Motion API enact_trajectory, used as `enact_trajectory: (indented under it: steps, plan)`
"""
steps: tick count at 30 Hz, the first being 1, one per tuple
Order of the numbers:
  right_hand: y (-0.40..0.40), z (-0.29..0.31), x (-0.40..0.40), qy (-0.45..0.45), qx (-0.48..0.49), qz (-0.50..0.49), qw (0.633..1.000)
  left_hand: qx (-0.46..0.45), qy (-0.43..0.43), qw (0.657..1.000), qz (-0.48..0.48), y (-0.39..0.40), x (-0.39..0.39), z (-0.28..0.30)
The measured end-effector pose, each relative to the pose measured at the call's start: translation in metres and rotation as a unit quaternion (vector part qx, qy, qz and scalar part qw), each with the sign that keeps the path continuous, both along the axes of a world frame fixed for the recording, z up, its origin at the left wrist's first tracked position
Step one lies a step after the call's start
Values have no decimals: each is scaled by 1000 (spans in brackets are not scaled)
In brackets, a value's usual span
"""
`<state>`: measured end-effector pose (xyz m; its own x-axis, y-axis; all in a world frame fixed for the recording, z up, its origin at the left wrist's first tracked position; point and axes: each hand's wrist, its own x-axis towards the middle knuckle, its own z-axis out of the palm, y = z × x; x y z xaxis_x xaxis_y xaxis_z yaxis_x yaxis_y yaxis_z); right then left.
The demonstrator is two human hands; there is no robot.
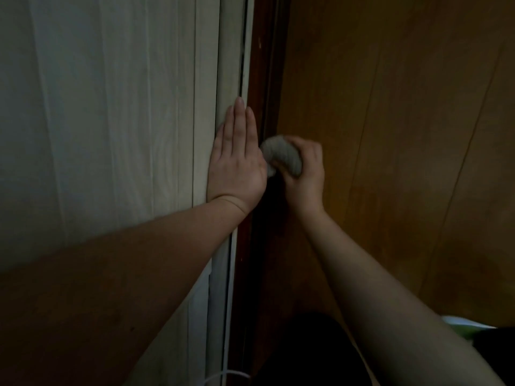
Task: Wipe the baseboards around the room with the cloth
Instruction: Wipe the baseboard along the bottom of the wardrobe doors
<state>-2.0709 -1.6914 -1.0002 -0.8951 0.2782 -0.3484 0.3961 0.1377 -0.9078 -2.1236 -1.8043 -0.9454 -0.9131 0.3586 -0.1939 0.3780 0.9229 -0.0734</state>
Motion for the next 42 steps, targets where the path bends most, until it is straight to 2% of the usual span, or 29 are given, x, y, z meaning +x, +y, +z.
enact_trajectory:
  steps: [3,7,13,16,20,24,27,33,38,42]
  plan:
    - [26,-4,-72,28,13,-15,999,1,7,1000,-3,0,0,-1]
    - [63,-4,-148,44,43,27,998,3,11,1000,-4,2,-1,-2]
    - [80,-4,-203,60,110,18,992,-3,10,1000,-2,-1,-1,-4]
    - [83,-1,-181,69,73,5,995,7,12,1000,-2,-2,-1,-4]
    - [68,-3,-84,44,43,3,998,12,8,1000,-2,-2,-4,-4]
    - [23,-2,43,-13,25,97,995,-6,-9,1000,1,-3,-6,-3]
    - [-18,10,99,-30,-2,158,987,-11,-12,1000,4,-2,-6,-3]
    - [-28,18,75,-44,-3,104,994,-5,-14,1000,5,-4,-4,-4]
    - [-12,8,49,7,29,139,990,-3,-16,1000,2,-6,-4,-5]
    - [3,8,9,32,42,113,992,18,-21,1000,3,-6,-3,-6]
